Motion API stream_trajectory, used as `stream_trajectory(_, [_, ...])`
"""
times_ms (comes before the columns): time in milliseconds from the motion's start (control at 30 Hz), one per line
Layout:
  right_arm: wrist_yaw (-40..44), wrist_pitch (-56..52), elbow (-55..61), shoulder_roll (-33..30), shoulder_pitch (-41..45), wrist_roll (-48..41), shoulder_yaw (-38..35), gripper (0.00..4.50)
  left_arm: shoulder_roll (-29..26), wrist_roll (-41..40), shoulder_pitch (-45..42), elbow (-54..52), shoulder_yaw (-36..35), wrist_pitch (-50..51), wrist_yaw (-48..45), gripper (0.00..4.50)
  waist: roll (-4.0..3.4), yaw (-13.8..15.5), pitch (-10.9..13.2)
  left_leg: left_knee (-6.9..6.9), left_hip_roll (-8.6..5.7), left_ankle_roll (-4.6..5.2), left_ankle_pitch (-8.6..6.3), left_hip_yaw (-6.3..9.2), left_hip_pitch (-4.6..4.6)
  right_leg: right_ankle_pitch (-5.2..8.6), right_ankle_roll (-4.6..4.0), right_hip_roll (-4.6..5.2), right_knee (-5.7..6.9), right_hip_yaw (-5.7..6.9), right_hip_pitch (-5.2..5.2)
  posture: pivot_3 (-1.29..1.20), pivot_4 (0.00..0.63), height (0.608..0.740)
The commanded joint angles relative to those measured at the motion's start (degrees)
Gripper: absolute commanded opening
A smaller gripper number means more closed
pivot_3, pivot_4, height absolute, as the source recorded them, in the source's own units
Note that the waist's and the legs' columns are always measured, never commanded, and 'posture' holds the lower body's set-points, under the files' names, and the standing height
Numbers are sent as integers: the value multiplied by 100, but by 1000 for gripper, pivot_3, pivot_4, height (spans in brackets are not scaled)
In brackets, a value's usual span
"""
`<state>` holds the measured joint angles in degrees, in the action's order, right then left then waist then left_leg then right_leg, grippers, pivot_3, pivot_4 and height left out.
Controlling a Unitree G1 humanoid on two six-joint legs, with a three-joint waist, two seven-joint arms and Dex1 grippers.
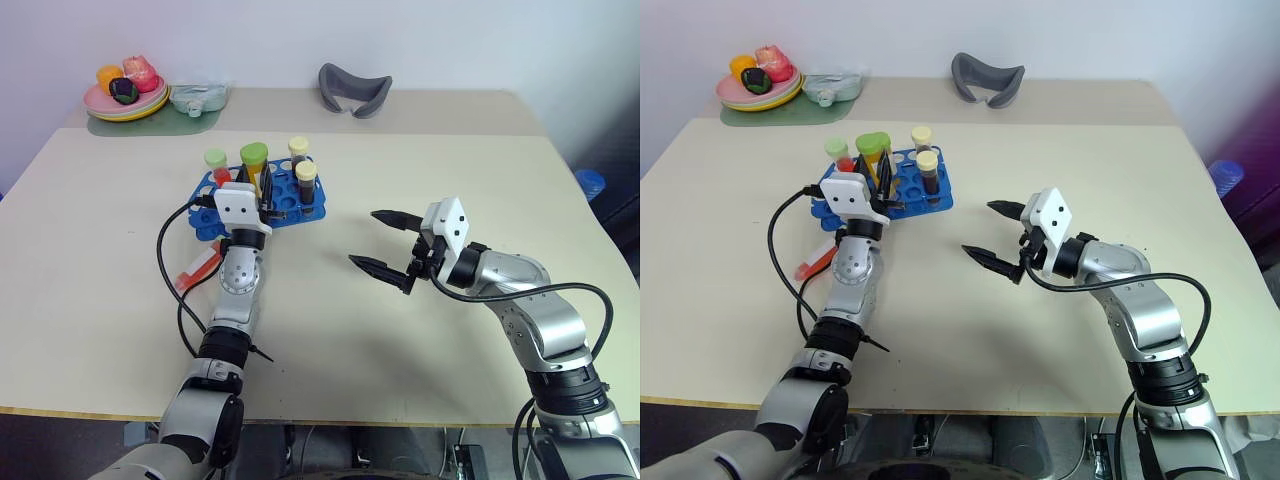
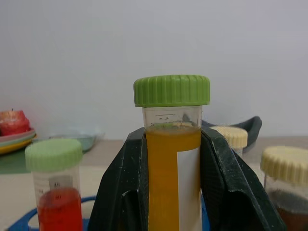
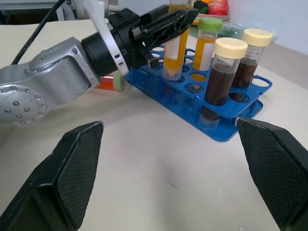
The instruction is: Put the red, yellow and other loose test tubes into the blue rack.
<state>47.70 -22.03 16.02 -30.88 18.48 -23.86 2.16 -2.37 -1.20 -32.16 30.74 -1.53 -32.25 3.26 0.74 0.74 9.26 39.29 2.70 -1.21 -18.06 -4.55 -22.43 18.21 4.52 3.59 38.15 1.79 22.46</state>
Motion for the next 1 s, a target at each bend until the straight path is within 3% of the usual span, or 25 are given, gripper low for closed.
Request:
stream_trajectory(33, [-1, 107, 161, 20, 30, -75, -112, 4500, 8, 90, -49, 9, -28, -238, -25, 983, 0, -1, 0, 0, 0, 0, 0, 0, 0, 0, 0, 0, 0, 0, 0, 0, 150, 735])
stream_trajectory(867, [-92, -5, 246, 52, 43, -109, -69, 4500, -21, 75, -392, 763, -70, -622, -223, 983, 0, 0, 0, 0, 0, 0, 0, 0, 0, 0, 0, 0, 0, 2, 0, 0, 150, 735])
stream_trajectory(1000, [-94, -11, 267, 49, 33, -106, -57, 4500, 2, -52, -321, 627, -100, -483, -354, 2796, 0, 0, 0, 0, 0, 1, 0, -1, 0, 0, 0, 0, 0, 2, 0, 0, 150, 735])
